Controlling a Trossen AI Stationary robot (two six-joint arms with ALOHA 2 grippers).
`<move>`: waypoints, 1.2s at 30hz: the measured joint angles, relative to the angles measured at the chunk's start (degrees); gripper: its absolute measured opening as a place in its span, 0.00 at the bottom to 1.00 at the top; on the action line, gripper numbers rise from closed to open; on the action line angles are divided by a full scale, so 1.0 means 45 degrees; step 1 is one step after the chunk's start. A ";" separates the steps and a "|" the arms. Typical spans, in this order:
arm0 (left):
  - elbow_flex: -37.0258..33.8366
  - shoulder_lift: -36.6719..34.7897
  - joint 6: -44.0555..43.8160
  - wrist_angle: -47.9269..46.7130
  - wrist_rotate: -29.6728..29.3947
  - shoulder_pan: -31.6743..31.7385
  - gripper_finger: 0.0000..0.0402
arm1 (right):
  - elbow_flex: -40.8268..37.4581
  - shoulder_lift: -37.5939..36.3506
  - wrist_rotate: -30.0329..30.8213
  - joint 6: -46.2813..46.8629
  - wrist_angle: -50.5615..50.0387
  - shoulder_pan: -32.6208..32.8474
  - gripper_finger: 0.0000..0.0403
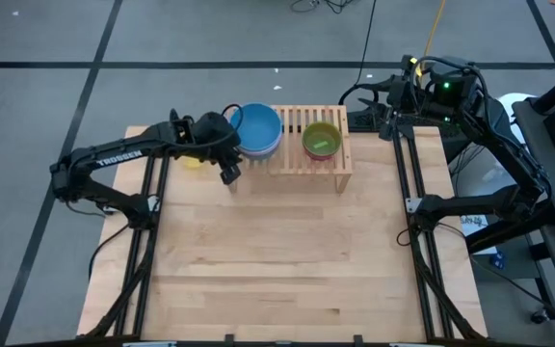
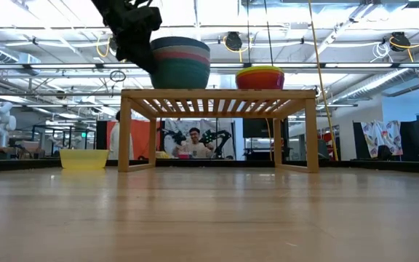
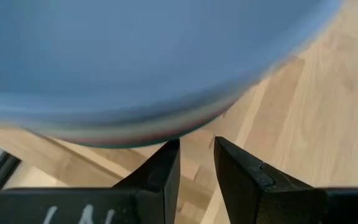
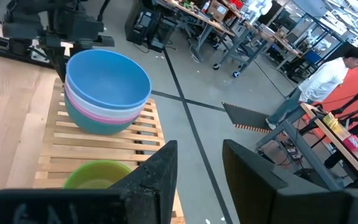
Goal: Place and stack bowls onto a shelf
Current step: Stack the blue bowl on top of the white bowl on the shelf, then stack the yellow bowl on top of the light green bowl on the shelf
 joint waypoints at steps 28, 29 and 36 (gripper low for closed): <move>0.0015 -0.1630 -0.4520 -0.7384 -0.3006 0.1078 0.26 | 0.0000 0.0000 -0.0016 0.0009 0.0004 0.0000 0.30; 0.0015 -0.1422 -0.4572 -0.7453 -0.2999 0.1308 0.26 | 0.0000 0.0000 -0.0016 0.0009 0.0004 0.0000 0.30; 0.0005 0.0039 -0.4222 -0.7433 -0.2196 0.2884 0.26 | 0.0000 0.0000 -0.0021 0.0009 0.0004 0.0000 0.30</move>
